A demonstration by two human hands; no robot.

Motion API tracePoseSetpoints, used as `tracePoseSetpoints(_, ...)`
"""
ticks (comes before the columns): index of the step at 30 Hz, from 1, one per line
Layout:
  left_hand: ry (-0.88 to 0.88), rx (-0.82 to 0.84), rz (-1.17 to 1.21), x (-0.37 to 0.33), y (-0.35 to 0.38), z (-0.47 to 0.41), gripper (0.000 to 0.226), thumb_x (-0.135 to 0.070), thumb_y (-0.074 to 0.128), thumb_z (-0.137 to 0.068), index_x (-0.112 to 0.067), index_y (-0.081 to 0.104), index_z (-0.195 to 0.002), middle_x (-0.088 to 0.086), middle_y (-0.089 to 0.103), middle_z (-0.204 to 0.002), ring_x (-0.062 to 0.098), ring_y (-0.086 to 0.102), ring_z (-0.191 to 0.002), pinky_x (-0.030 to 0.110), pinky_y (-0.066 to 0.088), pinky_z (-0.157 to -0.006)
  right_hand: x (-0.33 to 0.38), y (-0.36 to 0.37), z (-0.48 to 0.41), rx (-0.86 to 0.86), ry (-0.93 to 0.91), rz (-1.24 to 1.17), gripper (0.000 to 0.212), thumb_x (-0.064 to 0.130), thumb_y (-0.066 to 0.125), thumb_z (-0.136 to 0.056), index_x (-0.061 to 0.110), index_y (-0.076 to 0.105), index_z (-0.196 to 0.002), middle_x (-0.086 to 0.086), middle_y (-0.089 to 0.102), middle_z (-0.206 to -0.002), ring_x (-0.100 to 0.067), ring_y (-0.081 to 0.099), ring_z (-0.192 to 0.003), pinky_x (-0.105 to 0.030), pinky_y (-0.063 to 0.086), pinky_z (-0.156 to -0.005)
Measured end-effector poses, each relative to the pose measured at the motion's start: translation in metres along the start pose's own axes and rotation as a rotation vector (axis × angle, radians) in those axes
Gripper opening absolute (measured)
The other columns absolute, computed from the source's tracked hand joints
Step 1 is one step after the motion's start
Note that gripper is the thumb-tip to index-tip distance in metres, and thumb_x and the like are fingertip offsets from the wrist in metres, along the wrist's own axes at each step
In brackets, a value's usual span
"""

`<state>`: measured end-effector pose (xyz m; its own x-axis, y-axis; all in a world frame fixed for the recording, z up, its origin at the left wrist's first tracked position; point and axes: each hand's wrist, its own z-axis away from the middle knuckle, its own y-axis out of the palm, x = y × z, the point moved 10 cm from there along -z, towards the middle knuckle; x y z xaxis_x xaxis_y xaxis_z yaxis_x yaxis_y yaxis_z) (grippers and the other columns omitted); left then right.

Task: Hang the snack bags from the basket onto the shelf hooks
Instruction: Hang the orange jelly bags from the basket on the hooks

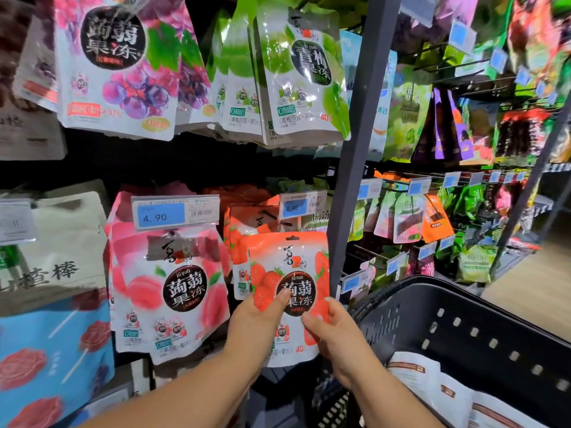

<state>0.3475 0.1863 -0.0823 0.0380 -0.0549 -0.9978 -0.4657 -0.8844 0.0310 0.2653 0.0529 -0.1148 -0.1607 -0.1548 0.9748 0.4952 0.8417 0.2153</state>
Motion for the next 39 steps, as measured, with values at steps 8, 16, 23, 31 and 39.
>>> tracePoseSetpoints(8, 0.034, -0.026, -0.025, -0.01, 0.01, -0.012, 0.015, -0.032, 0.063, -0.094, -0.037, 0.05, -0.089, -0.016, 0.062, -0.088, 0.013, 0.065, -0.088, 0.026, 0.049, -0.073, 0.003, -0.015, -0.02, -0.139, -0.029, -0.035, 0.045, 0.016, 0.076, -0.076, 0.005, 0.059, -0.116, -0.02, 0.073, -0.107, -0.038, 0.069, -0.1, -0.049, 0.057, -0.088)
tracePoseSetpoints(16, 0.094, -0.037, -0.105, -0.013, 0.006, -0.026, 0.031, -0.031, 0.068, -0.09, -0.026, 0.057, -0.119, -0.008, 0.068, -0.11, 0.012, 0.063, -0.102, 0.032, 0.049, -0.092, 0.002, -0.014, -0.037, -0.182, -0.057, -0.013, 0.043, 0.02, 0.075, -0.074, 0.011, 0.06, -0.113, -0.018, 0.073, -0.106, -0.036, 0.07, -0.097, -0.049, 0.057, -0.087)
tracePoseSetpoints(23, 0.086, -0.062, -0.148, -0.004, 0.001, -0.039, 0.037, -0.026, 0.069, -0.089, -0.023, 0.055, -0.123, -0.01, 0.066, -0.108, 0.013, 0.062, -0.103, 0.029, 0.047, -0.085, -0.004, -0.012, -0.05, -0.201, -0.066, 0.03, 0.036, 0.021, 0.075, -0.076, 0.014, 0.061, -0.108, -0.02, 0.072, -0.106, -0.036, 0.069, -0.096, -0.053, 0.055, -0.09)
tracePoseSetpoints(31, 0.067, -0.063, -0.254, 0.01, 0.0, -0.052, 0.059, -0.019, 0.067, -0.088, -0.027, 0.042, -0.14, -0.004, 0.058, -0.128, 0.017, 0.058, -0.109, 0.027, 0.043, -0.085, 0.006, -0.007, -0.065, -0.217, -0.114, 0.133, 0.029, 0.01, 0.069, -0.09, 0.018, 0.058, -0.116, -0.01, 0.07, -0.104, -0.022, 0.066, -0.092, -0.036, 0.055, -0.083)
tracePoseSetpoints(39, -0.021, -0.011, -0.408, 0.033, -0.001, -0.059, 0.085, -0.026, 0.07, -0.082, -0.021, 0.024, -0.153, 0.002, 0.038, -0.15, 0.026, 0.042, -0.135, 0.044, 0.038, -0.111, 0.019, 0.007, -0.075, -0.264, -0.173, 0.467, 0.042, 0.015, 0.063, -0.093, 0.031, 0.045, -0.127, 0.018, 0.058, -0.097, 0.0, 0.057, -0.087, -0.018, 0.046, -0.075)
